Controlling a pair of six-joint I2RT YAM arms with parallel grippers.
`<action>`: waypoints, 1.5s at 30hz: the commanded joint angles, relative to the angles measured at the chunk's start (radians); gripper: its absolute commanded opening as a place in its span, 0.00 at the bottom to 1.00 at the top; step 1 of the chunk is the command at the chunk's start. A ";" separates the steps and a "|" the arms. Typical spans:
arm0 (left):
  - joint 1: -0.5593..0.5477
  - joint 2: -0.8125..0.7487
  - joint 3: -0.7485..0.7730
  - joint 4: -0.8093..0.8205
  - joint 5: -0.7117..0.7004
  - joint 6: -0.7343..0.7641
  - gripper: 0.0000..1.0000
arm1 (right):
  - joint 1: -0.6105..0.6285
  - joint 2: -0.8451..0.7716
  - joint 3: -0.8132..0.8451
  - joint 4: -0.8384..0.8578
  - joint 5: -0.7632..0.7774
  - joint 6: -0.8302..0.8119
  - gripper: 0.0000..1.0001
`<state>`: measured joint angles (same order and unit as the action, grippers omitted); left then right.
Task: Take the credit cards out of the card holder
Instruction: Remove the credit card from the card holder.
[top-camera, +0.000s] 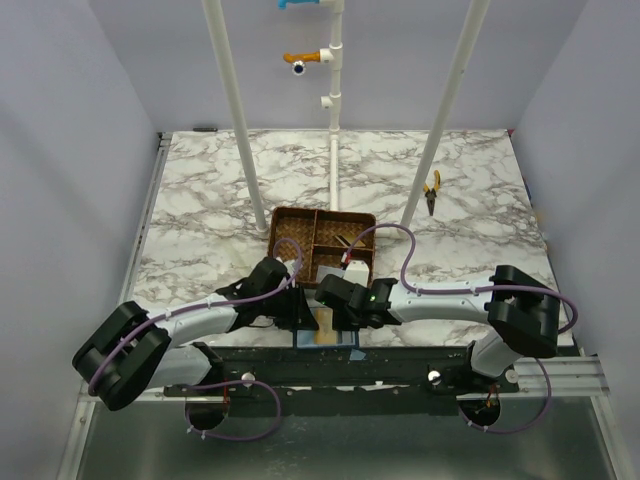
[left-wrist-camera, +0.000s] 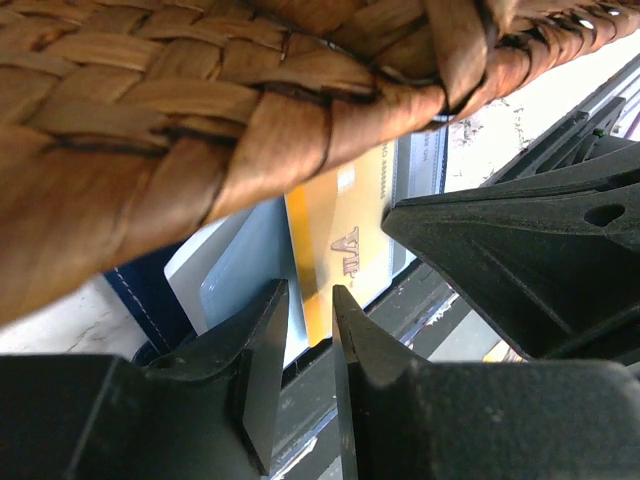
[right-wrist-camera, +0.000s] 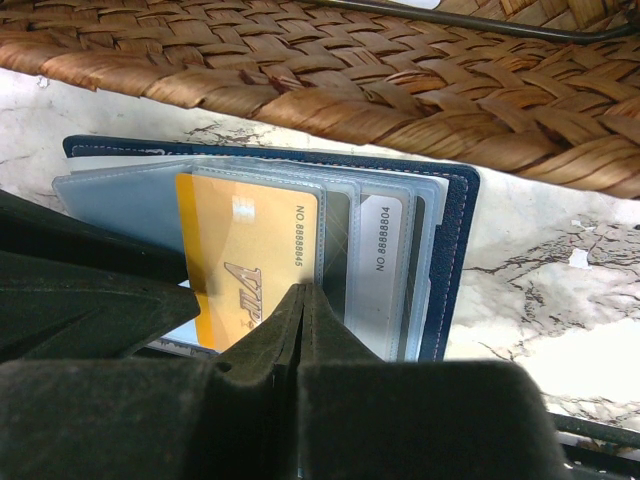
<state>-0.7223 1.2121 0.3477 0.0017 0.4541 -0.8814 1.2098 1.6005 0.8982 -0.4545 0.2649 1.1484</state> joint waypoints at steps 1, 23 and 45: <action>-0.005 0.020 -0.026 0.036 0.008 -0.008 0.27 | 0.004 0.019 -0.034 -0.043 0.000 0.004 0.01; -0.006 -0.056 -0.083 0.123 0.056 -0.129 0.11 | 0.004 0.042 -0.046 -0.019 -0.017 -0.001 0.01; 0.001 -0.098 -0.087 0.006 -0.027 -0.118 0.00 | 0.002 0.027 -0.038 -0.122 0.081 0.013 0.01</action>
<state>-0.7223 1.1385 0.2668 0.0612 0.4660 -1.0153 1.2102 1.6024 0.8940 -0.4488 0.2810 1.1599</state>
